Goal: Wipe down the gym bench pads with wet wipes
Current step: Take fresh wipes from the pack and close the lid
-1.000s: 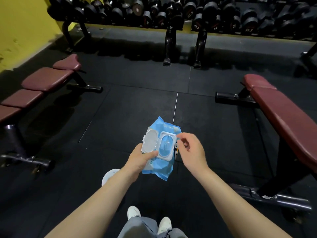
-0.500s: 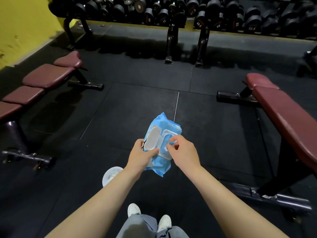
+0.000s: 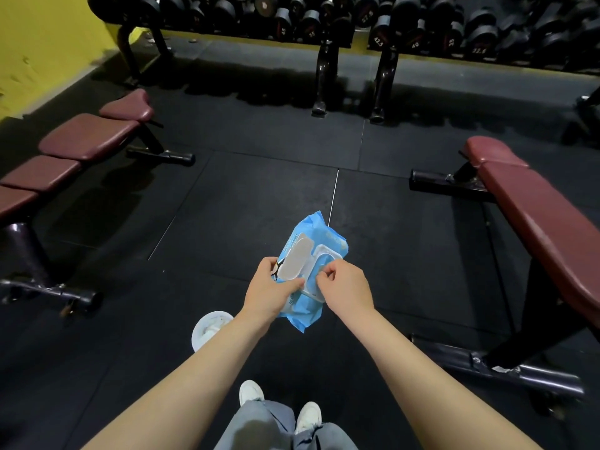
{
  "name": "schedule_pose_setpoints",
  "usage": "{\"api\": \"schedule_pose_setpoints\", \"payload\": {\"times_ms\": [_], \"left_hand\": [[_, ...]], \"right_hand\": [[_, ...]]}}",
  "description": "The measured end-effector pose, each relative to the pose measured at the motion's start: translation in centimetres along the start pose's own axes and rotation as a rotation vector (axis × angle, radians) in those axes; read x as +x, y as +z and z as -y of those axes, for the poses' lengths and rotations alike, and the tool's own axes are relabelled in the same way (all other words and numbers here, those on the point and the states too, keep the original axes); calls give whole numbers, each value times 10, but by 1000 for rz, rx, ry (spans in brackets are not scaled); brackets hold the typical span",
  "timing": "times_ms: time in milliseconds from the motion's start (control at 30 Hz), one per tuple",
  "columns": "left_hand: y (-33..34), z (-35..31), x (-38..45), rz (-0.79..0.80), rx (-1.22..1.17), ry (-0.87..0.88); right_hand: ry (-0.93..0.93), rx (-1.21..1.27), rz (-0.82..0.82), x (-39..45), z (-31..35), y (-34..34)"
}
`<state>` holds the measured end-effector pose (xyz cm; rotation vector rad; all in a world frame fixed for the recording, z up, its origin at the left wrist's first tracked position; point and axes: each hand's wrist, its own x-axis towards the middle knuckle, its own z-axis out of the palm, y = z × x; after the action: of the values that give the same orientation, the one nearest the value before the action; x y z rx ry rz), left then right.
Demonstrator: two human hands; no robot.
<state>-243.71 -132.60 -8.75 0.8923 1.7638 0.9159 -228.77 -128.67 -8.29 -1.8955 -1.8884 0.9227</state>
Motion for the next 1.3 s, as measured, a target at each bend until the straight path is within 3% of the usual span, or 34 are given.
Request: {"api": "schedule_pose_setpoints", "payload": {"times_ms": [333, 533, 633, 900, 1167, 1300], "left_hand": [[2, 0, 0, 38, 30, -17], [10, 1, 0, 18, 135, 39], [11, 4, 2, 19, 148, 40], [11, 12, 3, 42, 41, -31], [5, 23, 9, 211, -75, -96], [4, 23, 8, 345, -83, -88]], "right_hand": [[54, 156, 121, -6, -12, -5], [-18, -258, 65, -5, -5, -7], [7, -285, 83, -2, -6, -8], [40, 93, 56, -5, -11, -7], [167, 563, 10, -7, -14, -10], [94, 513, 34, -8, -10, -13]]}}
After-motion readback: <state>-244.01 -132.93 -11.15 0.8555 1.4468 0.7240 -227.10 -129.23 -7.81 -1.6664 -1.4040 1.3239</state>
